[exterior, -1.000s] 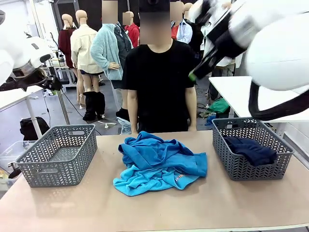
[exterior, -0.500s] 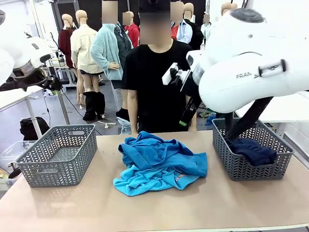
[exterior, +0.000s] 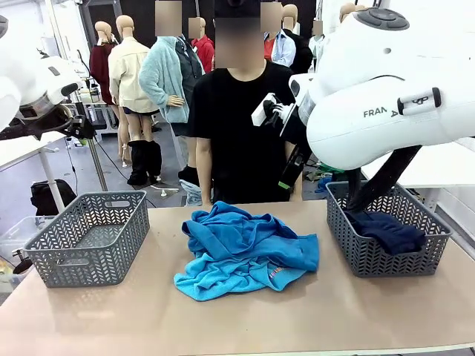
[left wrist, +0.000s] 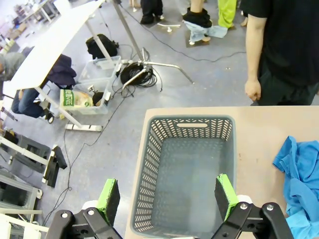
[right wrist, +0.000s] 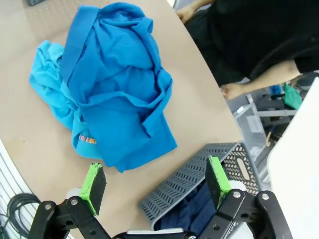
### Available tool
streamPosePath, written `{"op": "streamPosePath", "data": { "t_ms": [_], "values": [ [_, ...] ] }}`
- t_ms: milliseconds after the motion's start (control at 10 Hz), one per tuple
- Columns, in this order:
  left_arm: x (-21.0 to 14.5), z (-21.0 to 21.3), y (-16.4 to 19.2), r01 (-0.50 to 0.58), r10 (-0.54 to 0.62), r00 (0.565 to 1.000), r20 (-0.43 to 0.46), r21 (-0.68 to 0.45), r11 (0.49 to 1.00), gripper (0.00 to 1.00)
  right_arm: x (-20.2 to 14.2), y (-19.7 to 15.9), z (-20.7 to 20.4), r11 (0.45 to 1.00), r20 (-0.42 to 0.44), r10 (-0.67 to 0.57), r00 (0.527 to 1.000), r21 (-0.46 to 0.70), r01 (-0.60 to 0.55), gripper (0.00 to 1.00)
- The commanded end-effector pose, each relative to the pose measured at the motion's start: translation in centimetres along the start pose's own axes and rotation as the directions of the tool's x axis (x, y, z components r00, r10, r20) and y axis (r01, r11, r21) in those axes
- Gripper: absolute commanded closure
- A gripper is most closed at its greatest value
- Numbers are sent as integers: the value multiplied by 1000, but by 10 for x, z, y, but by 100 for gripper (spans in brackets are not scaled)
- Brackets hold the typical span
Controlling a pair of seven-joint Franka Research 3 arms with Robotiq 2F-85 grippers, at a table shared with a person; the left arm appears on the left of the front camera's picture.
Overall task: Sort the tops and bottoms.
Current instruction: Lift clothes from the center of the table with your right hand.
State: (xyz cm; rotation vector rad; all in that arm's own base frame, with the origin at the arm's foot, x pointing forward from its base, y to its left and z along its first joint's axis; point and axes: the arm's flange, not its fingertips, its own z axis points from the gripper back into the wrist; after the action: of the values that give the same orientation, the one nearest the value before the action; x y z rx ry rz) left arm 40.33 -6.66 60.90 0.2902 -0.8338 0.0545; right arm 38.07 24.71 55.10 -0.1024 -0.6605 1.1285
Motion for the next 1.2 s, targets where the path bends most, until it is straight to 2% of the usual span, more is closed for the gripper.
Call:
{"op": "streamPosePath", "data": {
  "t_ms": [0,100,300,500,700,800,900,1100],
  "values": [
    [4,1,3,6,-6,1000,-11,3,1000,0,1,1,-2,1000,14,-1,1000,8,1,0],
    [4,1,3,6,-6,1000,-11,3,1000,0,0,0,0,1000,0,0,1000,0,0,0],
    [4,1,3,6,-6,1000,-11,3,1000,0,62,-12,-52,983,-23,137,990,124,-133,0],
    [4,1,3,6,-6,1000,-11,3,1000,0,107,-15,-91,927,-20,257,966,289,-240,0],
    [4,1,3,6,-6,1000,-11,3,1000,0,137,-9,-137,885,-84,308,948,391,-253,0],
    [4,1,3,6,-6,1000,-11,3,1000,0,146,-6,-161,864,-127,325,937,444,-239,0],
    [4,1,3,6,-6,1000,-11,3,1000,0,146,-4,-179,832,-120,331,936,505,-230,0],
    [4,1,3,6,-6,1000,-11,3,1000,0,142,-2,-204,840,-140,301,943,507,-192,0]
  ]
}}
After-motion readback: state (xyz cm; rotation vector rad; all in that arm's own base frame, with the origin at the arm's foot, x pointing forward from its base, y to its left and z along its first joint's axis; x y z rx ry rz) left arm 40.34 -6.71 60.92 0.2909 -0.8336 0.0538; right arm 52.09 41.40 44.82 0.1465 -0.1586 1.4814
